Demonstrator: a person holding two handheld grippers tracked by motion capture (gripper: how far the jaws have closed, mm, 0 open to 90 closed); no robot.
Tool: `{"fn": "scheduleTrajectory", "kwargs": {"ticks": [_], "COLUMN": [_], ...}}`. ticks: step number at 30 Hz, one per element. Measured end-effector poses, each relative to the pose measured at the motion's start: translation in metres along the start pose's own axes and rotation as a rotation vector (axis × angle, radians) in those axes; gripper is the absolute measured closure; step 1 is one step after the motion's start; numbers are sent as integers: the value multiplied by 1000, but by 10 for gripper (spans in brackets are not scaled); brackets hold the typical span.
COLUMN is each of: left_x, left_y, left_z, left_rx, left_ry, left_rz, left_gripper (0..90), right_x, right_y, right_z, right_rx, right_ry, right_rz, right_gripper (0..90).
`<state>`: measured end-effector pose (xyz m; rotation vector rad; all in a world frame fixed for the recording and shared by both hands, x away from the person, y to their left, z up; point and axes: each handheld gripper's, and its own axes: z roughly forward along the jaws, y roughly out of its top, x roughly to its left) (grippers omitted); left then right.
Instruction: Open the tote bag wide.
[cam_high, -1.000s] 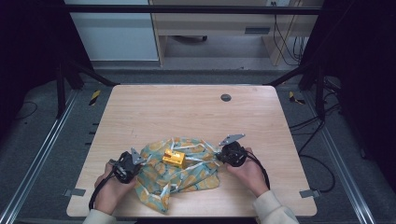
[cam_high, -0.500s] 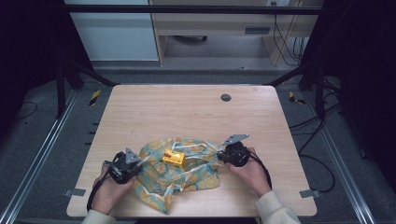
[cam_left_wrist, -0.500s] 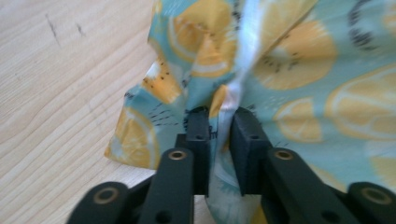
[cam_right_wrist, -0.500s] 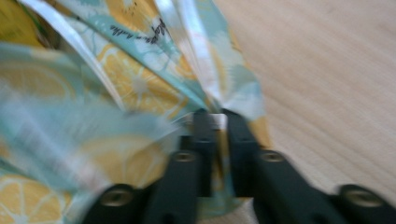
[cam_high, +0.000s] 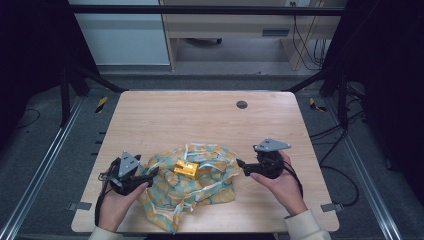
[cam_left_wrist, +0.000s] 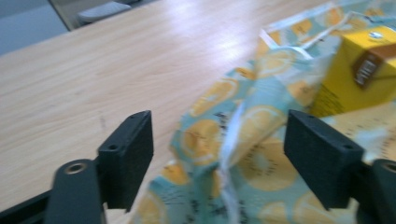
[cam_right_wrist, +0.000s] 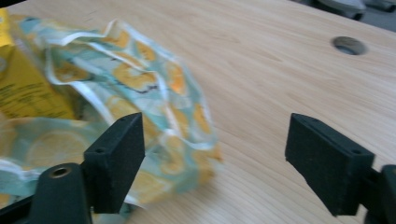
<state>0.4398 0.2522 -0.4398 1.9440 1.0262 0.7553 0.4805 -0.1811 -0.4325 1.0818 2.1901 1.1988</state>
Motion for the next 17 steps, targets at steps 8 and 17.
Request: {"fn": "scheduleTrajectory", "kwargs": {"ticks": [8, 17], "left_x": [41, 78], "left_y": [-12, -34], "left_z": [-6, -3], "left_rx": [9, 113], "left_ry": [117, 174], "left_rz": [-91, -172], "left_gripper": [127, 85], "right_x": [-38, -62], "right_y": [-26, -66], "right_z": [-21, -31], "right_rx": [18, 111], "right_ry": [-105, -159], "right_rz": [99, 175], "right_gripper": [99, 113]}}
